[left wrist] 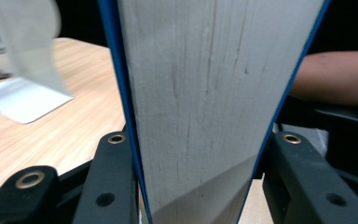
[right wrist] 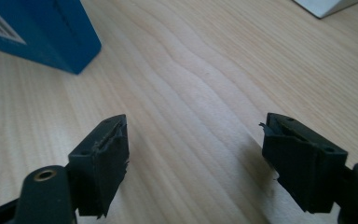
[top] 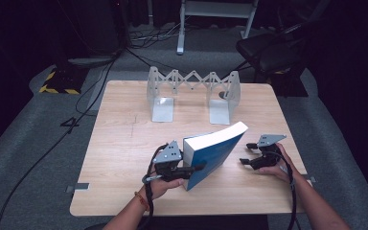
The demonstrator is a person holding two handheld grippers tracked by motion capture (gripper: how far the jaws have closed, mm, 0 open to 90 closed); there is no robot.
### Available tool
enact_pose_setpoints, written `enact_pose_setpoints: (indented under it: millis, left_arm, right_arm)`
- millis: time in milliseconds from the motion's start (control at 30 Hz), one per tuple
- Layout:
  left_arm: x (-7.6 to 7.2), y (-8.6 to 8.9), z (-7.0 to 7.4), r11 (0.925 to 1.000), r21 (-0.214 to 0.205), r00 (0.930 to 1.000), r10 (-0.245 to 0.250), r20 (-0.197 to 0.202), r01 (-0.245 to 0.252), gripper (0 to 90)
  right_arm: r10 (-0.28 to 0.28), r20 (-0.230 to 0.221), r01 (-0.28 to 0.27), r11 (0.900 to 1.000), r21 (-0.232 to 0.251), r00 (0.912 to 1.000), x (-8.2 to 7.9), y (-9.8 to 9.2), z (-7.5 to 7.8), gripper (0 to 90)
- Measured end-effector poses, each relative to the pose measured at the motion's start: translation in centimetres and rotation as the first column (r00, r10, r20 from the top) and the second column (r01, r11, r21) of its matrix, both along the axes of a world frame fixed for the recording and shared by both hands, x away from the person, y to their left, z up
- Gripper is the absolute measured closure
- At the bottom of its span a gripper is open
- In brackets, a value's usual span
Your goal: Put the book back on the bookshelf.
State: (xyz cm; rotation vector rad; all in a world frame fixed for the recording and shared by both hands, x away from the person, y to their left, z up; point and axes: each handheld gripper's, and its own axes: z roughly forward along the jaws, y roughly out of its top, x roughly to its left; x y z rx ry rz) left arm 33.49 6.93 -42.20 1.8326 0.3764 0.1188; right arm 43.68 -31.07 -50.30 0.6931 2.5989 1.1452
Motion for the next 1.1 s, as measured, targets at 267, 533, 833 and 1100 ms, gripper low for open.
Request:
enact_pose_setpoints:
  millis: [267, 533, 833, 1100]
  left_arm:
    - [0.4, 0.8, -0.2, 0.9998, 0.009, 0.9998, 0.02, -0.004, -0.02, 59.1]
    - [0.3, 0.9, -0.4, 0.9995, 0.01, 0.9994, 0.028, 0.019, -0.028, 58.4]
    - [0.1, 1.1, -0.6, 0.999, 0.022, 0.999, 0.038, 0.022, -0.039, 57.3]
    - [-0.1, 1.4, -0.8, 0.9972, 0.063, 0.9986, 0.039, 0.037, -0.041, 56.4]
  right_arm:
    - [0.1, -0.021, -0.1, 0.995, 0.006, 0.9948, -0.8, 1.0, 0.0, 23.7]
    - [0.159, -0.029, -0.158, 0.9869, 0.035, 0.9869, -1.1, 2.2, 0.1, 25.0]
    - [0.231, 0.051, -0.236, 0.9636, 0.127, 0.9716, -1.9, 5.2, 2.1, 26.4]
    - [0.279, 0.088, -0.291, 0.9402, 0.177, 0.9561, -2.5, 7.0, 3.4, 28.0]
